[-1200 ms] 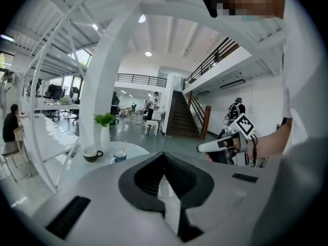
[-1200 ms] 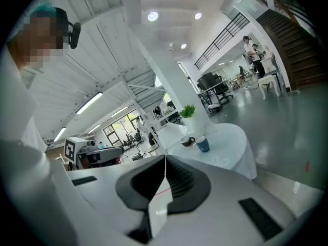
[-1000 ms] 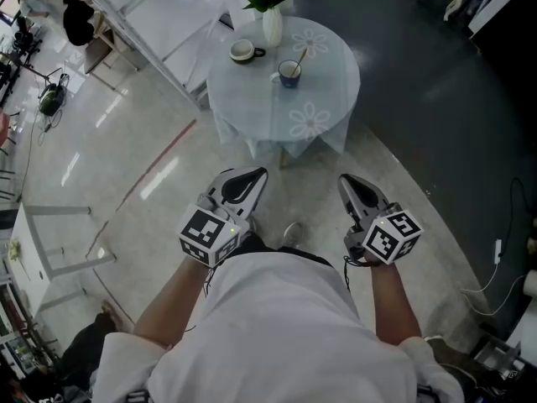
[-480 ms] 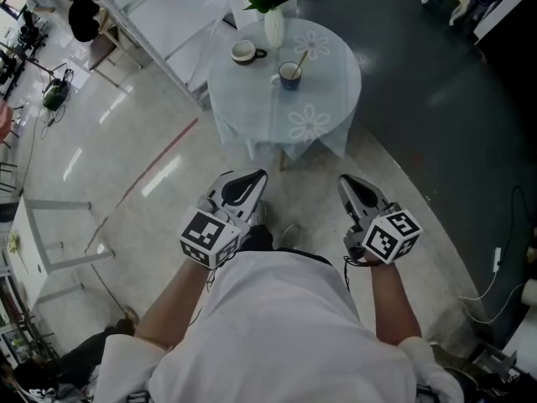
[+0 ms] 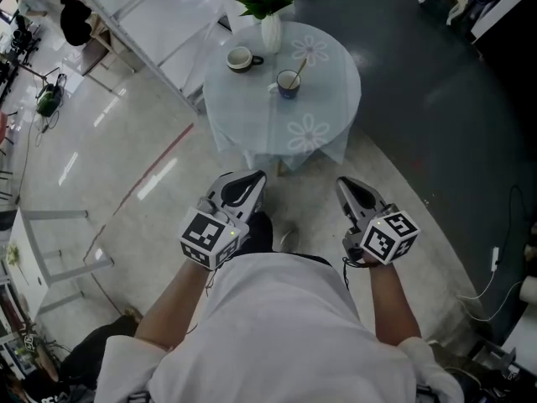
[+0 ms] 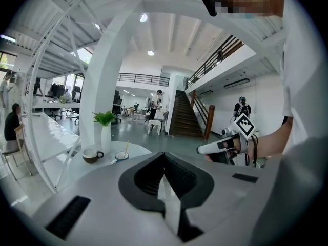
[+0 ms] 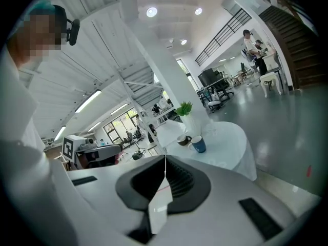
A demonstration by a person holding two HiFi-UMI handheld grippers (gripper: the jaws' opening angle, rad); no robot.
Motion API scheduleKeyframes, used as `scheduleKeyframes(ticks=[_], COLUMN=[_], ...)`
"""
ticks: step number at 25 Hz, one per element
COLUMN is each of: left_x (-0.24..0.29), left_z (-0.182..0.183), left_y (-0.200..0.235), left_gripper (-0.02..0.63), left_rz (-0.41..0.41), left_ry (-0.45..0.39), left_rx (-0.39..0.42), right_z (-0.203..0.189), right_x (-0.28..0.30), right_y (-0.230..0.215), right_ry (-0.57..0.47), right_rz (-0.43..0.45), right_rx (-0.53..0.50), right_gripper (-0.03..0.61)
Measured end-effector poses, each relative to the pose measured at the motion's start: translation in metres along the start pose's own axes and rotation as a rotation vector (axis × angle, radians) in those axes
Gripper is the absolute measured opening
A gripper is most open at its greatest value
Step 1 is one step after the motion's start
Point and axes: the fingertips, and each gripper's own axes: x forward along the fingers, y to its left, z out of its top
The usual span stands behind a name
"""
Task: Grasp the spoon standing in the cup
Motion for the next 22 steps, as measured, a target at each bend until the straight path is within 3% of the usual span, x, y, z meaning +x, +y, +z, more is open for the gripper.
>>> scheduleKeyframes(ticks=[22], left_x=[0.066], left_z=[0.021], left_y=[0.178], left_gripper=[0.021], left_rz=[-0.049], left_ry=[0.030], left_rx=[-0.054], right_z=[0.063], right_x=[0.165], right_y=[-0.028], right_ry=[0.055], right_rz=[-0.063], right_rx=[0.021], right_gripper=[0.021])
